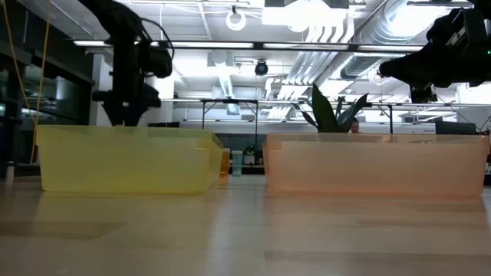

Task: Pick and place medicine bottles into bin by pill shape (circle, oval)
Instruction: Put the large orange capsule bottle into the yellow bin

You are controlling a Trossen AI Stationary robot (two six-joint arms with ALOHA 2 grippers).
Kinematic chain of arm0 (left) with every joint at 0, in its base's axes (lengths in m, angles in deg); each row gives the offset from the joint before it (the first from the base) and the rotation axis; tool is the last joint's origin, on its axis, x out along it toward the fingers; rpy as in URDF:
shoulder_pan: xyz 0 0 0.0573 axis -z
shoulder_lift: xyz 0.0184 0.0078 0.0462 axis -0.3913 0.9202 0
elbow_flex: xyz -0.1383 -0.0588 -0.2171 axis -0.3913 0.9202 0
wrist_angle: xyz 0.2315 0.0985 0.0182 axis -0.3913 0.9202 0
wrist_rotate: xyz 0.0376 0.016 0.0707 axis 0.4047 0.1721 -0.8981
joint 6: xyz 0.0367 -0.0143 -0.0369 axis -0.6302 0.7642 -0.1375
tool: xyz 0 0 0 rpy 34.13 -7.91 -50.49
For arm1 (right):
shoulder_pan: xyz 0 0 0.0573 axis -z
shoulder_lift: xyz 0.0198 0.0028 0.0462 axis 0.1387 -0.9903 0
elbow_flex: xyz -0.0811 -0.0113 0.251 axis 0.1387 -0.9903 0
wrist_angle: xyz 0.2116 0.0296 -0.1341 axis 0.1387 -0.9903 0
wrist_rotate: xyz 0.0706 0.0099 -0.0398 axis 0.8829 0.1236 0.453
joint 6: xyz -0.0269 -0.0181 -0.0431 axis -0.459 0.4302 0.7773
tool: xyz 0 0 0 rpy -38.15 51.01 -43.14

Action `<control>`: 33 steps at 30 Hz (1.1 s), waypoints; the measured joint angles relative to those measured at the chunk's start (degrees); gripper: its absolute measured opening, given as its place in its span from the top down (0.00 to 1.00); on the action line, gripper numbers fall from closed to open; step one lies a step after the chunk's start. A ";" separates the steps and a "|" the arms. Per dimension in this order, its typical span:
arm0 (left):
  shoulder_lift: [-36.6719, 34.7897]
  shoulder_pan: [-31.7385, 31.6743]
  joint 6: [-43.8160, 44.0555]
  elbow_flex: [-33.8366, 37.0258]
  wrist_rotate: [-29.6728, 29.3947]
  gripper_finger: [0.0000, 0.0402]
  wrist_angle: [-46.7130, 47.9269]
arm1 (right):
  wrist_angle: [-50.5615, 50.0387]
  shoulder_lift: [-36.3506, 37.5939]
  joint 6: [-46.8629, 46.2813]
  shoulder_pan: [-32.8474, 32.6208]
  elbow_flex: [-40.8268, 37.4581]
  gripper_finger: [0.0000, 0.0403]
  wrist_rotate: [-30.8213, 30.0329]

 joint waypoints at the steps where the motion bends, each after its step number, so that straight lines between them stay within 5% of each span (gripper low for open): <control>1: -0.79 0.00 0.05 -0.88 -0.03 0.51 1.15 | 0.00 -0.01 0.01 0.00 0.00 1.00 0.02; 6: -6.20 1.48 1.18 -2.96 0.28 0.51 3.31 | 0.00 -0.01 0.01 0.01 0.00 1.00 0.00; 11: -12.02 6.00 2.49 -3.01 7.01 0.51 3.90 | 0.00 -0.01 -0.01 0.00 0.00 1.00 0.00; 25: -15.07 37.53 4.33 -3.01 10.50 0.51 5.05 | 0.00 -0.01 -0.01 -0.01 -0.01 1.00 0.00; 28: -13.48 43.58 2.05 -2.95 9.37 0.51 4.97 | 0.00 0.00 -0.01 0.00 0.01 1.00 0.01; 33: -9.94 49.34 1.56 -0.49 -0.98 0.50 4.36 | 0.00 -0.01 -0.01 -0.01 0.01 1.00 0.01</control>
